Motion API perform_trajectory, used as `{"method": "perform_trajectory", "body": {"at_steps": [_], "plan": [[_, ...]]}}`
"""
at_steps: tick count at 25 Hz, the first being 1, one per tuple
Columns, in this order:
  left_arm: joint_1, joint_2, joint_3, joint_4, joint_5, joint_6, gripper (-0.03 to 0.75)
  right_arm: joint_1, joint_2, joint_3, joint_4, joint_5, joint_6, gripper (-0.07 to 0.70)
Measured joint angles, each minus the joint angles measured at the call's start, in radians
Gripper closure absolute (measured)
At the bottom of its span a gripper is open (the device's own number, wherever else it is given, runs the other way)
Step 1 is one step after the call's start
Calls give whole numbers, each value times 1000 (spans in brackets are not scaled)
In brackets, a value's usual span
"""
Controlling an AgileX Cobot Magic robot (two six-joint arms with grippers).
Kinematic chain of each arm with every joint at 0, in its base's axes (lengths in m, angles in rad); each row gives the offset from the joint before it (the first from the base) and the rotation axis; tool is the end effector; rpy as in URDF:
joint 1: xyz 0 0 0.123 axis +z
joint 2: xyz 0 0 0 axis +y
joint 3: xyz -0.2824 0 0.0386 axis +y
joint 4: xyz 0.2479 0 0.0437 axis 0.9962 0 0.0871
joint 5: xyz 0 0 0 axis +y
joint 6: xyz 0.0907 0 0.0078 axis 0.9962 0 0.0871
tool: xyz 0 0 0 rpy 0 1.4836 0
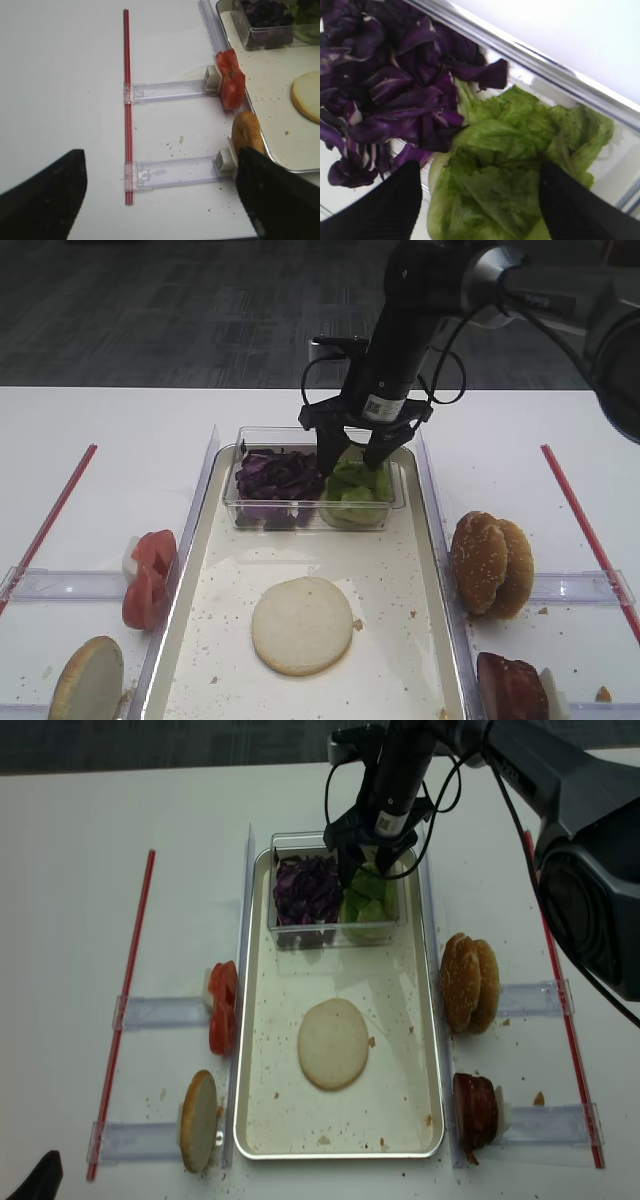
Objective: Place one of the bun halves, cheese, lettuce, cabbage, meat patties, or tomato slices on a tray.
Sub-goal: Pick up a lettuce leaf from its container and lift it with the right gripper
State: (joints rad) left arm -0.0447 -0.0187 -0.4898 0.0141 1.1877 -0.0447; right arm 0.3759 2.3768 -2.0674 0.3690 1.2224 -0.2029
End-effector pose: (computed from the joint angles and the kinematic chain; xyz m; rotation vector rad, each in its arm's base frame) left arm -0.0123 0.0017 0.2643 -0.0018 2.1629 -0.0343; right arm 0.4468 0.2095 0.1721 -0.7034 2.9145 0.5516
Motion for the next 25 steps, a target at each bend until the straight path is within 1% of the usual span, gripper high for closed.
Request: {"method": "perform_trajectory", "body": {"at_steps": [7,9,14,19,25], "plan": [[0,0,0,0,0,0,152,2,22,-5,16,-4,8,113],[0,0,0,0,0,0,152,2,24,-5,16,-6,6,125],[0,0,0,0,0,0,152,4,27,-5,-3,-4,6,198],[0,0,0,0,0,0,152,4,28,-5,-14,-4,6,229],[0,0,0,0,0,0,152,4,36,-5,-26,-4,6,331]]}}
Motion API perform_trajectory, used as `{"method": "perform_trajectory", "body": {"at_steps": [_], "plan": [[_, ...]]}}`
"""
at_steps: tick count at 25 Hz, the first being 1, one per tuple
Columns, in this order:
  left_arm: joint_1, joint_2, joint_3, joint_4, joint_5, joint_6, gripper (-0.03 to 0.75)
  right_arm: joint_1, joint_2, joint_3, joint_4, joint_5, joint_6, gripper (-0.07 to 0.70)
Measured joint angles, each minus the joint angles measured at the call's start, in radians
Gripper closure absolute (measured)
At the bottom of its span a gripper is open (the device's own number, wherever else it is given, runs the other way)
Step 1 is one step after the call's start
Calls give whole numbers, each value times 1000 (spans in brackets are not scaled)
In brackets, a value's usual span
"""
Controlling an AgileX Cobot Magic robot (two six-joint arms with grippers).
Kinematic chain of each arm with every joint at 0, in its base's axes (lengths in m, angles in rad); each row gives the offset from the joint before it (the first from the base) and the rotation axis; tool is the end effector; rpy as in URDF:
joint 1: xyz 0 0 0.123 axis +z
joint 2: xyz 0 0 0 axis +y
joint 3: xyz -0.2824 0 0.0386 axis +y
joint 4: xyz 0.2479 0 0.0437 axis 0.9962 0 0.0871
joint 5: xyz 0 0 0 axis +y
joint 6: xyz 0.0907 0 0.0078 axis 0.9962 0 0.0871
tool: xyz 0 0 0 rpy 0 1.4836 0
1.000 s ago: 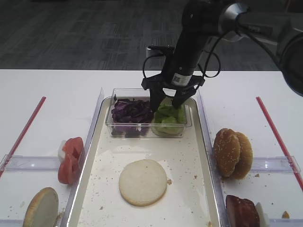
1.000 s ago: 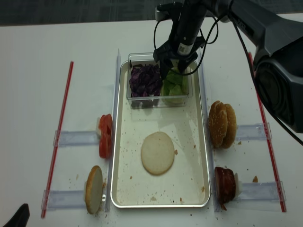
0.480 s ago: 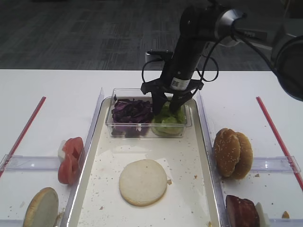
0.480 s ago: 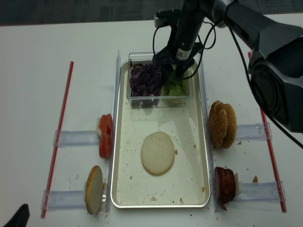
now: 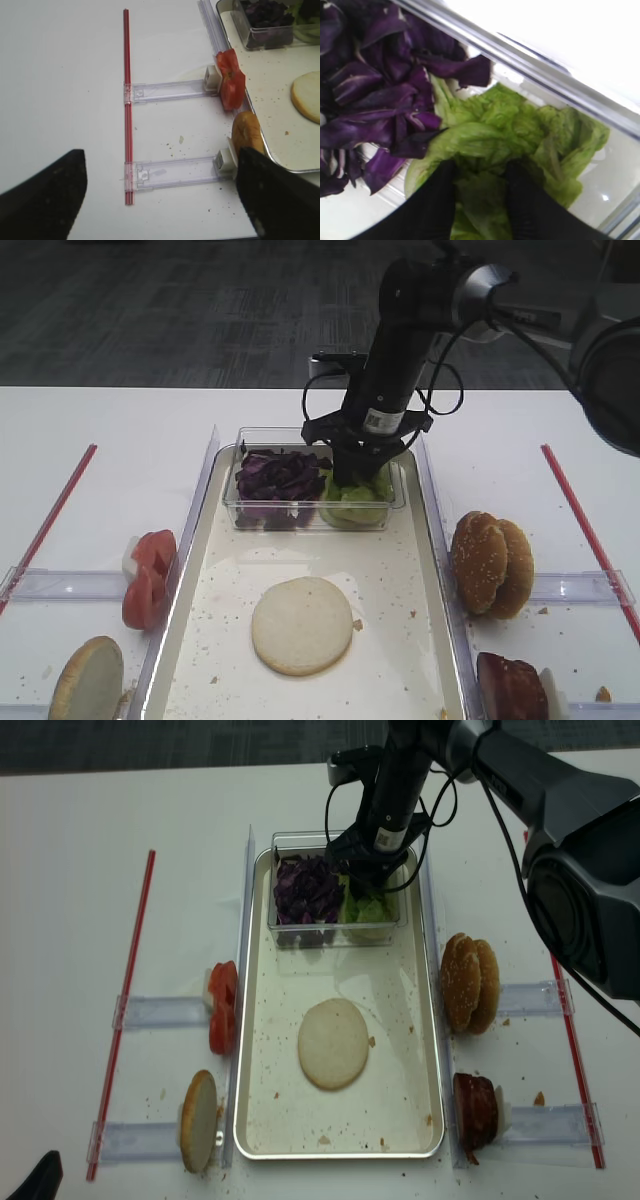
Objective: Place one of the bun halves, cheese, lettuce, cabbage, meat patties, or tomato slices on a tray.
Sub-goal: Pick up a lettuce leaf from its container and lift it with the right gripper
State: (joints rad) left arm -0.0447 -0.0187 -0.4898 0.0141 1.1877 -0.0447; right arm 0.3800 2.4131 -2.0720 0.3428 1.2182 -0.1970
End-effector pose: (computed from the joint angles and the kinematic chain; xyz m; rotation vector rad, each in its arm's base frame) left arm -0.0123 0.0017 0.2643 -0.0018 2.1629 -0.0343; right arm 0.4488 0.2102 0.1547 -0.7112 2.9469 0.5123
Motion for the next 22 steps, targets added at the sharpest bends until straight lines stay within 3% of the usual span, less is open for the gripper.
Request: {"method": "perform_trajectory", "body": {"at_steps": [4,13,22], "plan": [[0,0,0,0,0,0,152,0,0,0,-13,0,0,379],[0,0,0,0,0,0,152,0,0,0,-27,2,-2,568],[0,0,0,0,0,0,152,0,0,0,-37,2,-2,584]]}}
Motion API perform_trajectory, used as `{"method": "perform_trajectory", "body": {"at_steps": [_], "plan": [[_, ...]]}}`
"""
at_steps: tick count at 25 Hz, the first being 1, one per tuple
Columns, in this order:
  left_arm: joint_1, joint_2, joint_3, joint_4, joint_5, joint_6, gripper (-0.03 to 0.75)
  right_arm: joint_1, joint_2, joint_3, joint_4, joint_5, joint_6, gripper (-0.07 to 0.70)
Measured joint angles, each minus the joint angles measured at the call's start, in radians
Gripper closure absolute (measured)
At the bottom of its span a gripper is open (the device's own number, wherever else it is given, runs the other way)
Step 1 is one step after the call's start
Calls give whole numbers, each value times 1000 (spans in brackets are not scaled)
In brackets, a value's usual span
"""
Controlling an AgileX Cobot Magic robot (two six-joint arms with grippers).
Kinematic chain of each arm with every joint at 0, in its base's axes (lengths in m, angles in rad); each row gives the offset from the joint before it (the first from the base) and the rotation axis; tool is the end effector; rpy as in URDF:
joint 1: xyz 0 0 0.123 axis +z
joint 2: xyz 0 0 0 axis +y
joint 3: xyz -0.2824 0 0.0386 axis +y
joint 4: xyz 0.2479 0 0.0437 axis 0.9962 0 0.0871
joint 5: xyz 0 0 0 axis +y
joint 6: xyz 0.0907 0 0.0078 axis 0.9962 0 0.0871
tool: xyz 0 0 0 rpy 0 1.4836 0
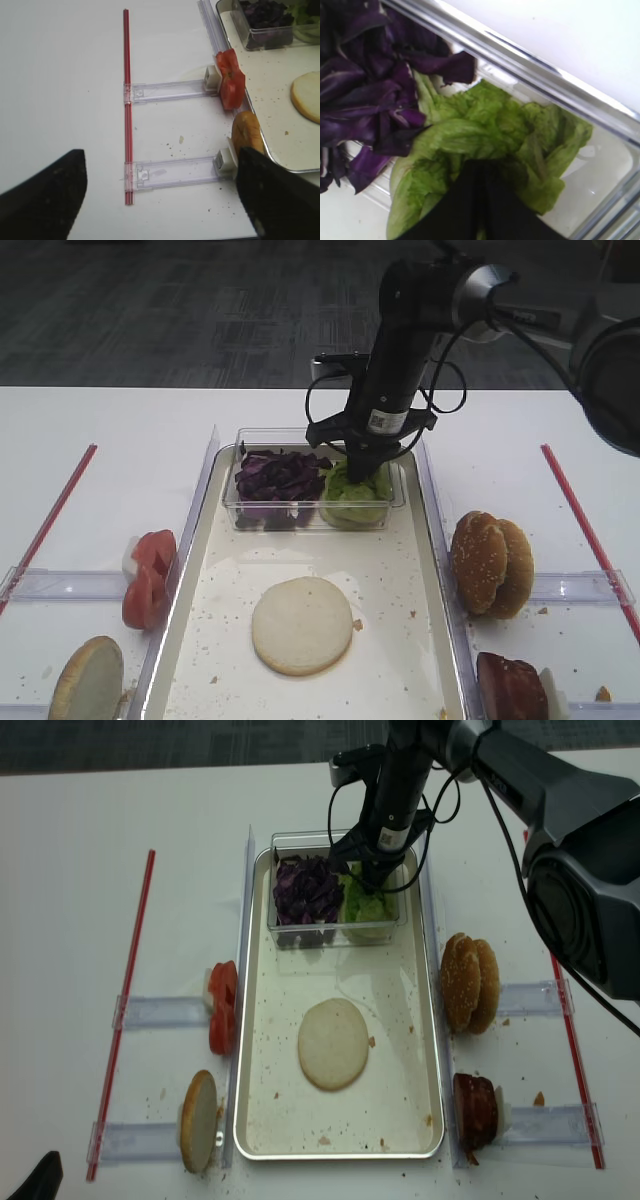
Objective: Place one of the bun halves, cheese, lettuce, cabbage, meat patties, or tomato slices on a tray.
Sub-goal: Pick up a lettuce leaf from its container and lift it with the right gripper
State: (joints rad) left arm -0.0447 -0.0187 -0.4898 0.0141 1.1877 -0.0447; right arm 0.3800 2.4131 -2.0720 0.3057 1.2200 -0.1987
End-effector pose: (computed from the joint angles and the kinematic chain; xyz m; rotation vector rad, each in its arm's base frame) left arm -0.0123 0.0017 0.2643 -0.0018 2.1629 -0.0343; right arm 0.4495 0.2073 0.1537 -0.7324 2.9486 0.4583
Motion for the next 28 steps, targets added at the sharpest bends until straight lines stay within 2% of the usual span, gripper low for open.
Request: {"method": "perform_trajectory", "body": {"at_steps": [8,28], "plan": [[0,0,0,0,0,0,152,0,-14,0,-4,0,2,584],[0,0,0,0,0,0,152,0,-199,0,31,13,28,584]]}}
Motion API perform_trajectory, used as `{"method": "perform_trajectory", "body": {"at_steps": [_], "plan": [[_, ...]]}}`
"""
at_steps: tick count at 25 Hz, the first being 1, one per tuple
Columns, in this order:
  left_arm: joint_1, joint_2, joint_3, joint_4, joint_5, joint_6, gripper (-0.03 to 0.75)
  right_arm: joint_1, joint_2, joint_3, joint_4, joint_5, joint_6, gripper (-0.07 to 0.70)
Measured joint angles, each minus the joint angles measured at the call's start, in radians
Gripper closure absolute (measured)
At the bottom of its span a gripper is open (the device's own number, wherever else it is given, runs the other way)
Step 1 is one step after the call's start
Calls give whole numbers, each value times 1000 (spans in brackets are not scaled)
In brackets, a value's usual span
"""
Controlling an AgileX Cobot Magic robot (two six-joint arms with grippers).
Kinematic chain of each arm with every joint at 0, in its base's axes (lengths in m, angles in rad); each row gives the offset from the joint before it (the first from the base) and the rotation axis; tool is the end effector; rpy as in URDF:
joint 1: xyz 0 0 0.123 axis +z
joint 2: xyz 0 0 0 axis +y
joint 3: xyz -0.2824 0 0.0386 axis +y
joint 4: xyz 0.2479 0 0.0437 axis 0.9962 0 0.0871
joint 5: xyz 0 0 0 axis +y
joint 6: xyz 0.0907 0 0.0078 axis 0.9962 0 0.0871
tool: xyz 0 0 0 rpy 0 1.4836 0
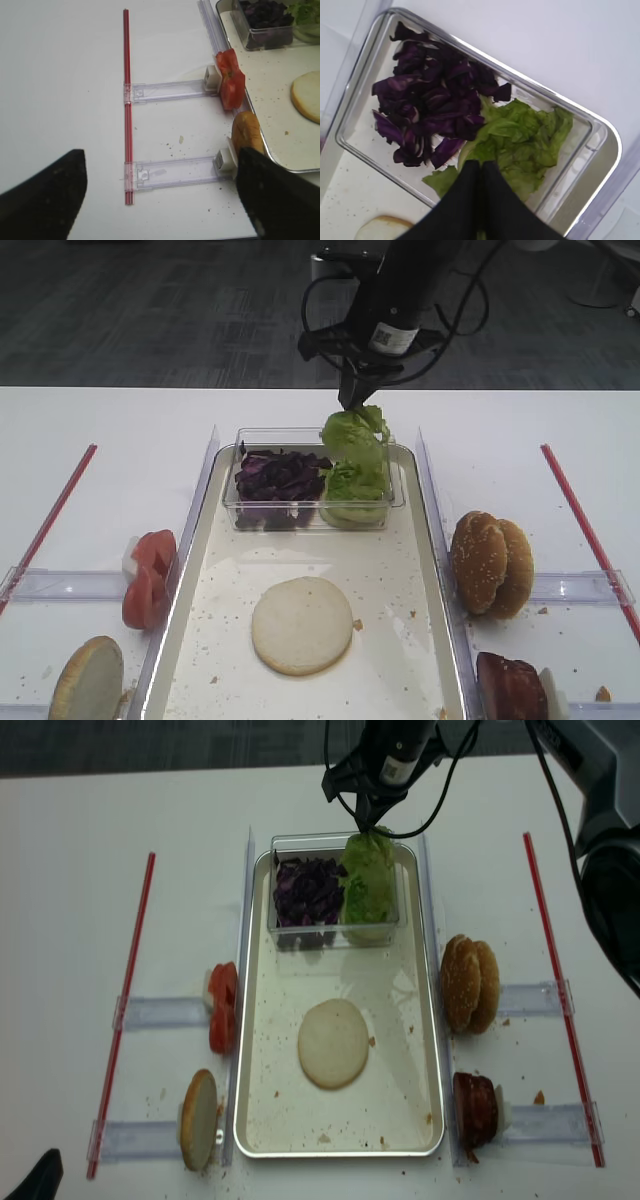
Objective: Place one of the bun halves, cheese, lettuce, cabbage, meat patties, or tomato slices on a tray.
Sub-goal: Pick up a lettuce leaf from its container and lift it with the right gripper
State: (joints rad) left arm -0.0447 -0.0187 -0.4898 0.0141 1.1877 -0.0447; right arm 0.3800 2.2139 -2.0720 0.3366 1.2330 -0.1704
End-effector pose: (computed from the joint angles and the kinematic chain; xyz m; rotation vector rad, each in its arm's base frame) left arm -0.0123 0.0017 0.2643 -0.0018 2.1629 -0.0343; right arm 0.4328 0.2034 0.2514 -0.6827 2.7689 0.5196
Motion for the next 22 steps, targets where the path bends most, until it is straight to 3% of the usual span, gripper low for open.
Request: {"method": "perform_trajectory", "body": {"at_steps": [22], "plan": [[0,0,0,0,0,0,152,24,-23,0,28,4,2,584]]}}
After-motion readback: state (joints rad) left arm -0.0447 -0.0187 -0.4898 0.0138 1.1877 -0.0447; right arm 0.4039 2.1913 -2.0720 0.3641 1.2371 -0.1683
